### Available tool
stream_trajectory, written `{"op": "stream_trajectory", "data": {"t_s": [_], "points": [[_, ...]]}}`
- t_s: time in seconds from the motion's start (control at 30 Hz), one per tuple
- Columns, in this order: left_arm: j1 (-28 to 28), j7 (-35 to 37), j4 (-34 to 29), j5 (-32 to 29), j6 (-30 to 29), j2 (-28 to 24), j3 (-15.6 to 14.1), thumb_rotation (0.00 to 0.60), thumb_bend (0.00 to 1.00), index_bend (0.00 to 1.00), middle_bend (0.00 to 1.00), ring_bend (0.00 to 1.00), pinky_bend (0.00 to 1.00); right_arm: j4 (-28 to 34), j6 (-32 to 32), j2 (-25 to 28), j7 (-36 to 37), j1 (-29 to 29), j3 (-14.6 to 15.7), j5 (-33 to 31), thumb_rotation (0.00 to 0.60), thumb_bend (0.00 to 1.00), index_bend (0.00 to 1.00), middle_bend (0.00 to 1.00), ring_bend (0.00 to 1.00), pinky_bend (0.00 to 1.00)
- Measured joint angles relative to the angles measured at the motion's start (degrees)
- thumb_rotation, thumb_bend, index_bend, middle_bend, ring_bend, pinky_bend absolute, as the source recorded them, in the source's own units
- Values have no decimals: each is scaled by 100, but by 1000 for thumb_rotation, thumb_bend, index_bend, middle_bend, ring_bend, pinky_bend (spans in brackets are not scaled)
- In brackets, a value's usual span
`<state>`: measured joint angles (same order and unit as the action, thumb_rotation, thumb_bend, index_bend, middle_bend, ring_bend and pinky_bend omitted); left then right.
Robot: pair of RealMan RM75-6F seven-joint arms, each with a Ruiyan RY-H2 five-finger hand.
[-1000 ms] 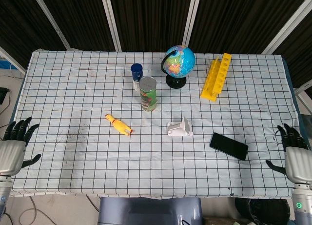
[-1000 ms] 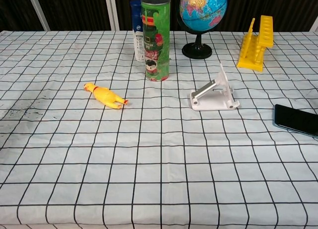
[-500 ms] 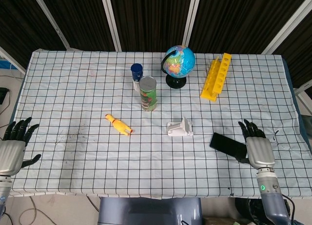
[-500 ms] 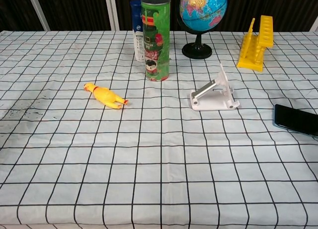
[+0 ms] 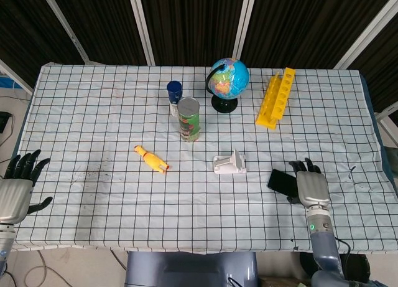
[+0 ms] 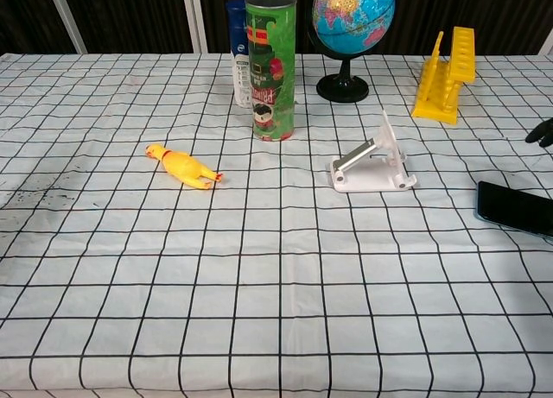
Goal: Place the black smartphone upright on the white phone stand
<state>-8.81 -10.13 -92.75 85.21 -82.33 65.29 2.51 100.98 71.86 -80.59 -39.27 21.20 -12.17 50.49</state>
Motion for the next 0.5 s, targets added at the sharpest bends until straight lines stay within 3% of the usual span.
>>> {"op": "stream_trajectory", "data": {"t_s": [0.5], "points": [[-3,12,-2,1,8,-9,-5,600,100,140,0,0,0,-57,187,-294,-432,267,-10,-834,600,181,231,214,59,179]]}}
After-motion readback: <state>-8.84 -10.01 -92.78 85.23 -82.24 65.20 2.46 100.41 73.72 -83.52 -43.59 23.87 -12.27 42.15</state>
